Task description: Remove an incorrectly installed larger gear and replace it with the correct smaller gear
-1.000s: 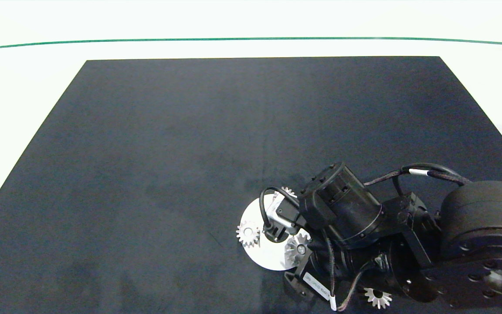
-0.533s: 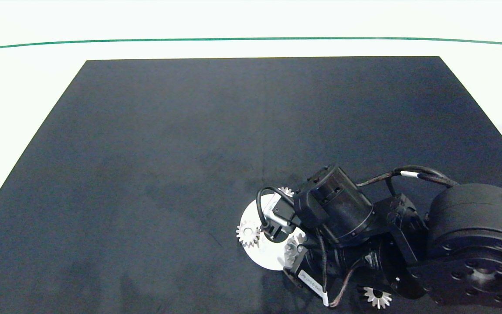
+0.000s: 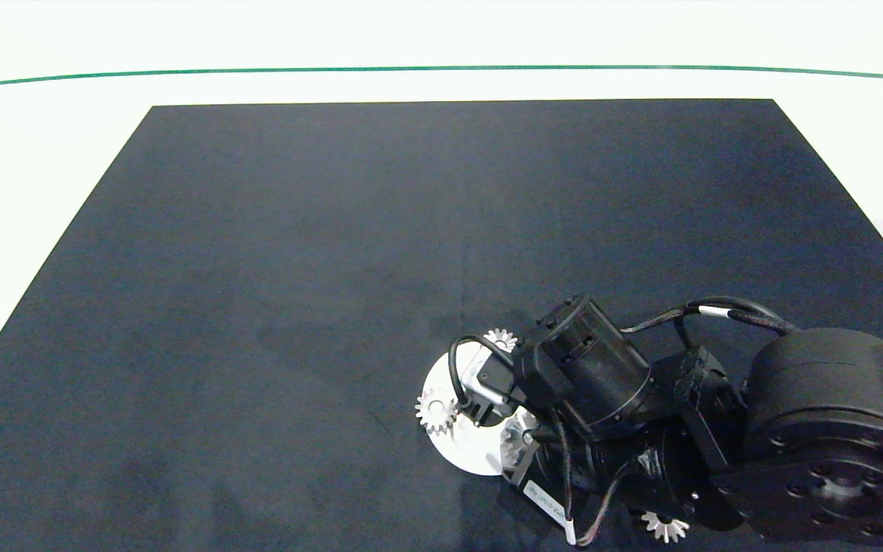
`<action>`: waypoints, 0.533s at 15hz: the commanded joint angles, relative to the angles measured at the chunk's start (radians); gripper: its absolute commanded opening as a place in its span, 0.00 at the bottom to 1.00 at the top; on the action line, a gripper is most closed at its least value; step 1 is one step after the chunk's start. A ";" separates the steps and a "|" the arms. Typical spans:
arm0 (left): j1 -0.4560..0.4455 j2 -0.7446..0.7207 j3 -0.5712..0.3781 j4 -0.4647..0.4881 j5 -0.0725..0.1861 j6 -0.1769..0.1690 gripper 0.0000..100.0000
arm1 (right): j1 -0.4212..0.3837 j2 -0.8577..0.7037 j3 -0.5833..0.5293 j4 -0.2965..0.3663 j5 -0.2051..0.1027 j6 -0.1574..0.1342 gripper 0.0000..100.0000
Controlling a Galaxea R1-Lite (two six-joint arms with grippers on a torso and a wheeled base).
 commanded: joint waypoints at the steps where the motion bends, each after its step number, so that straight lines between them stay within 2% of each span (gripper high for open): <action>1: 0.000 0.000 -0.001 0.006 0.001 0.001 1.00 | 0.000 0.001 0.000 0.001 0.002 -0.002 0.61; 8: -0.001 -0.002 -0.001 0.006 0.001 0.004 1.00 | 0.000 0.002 -0.002 0.000 0.005 -0.002 0.47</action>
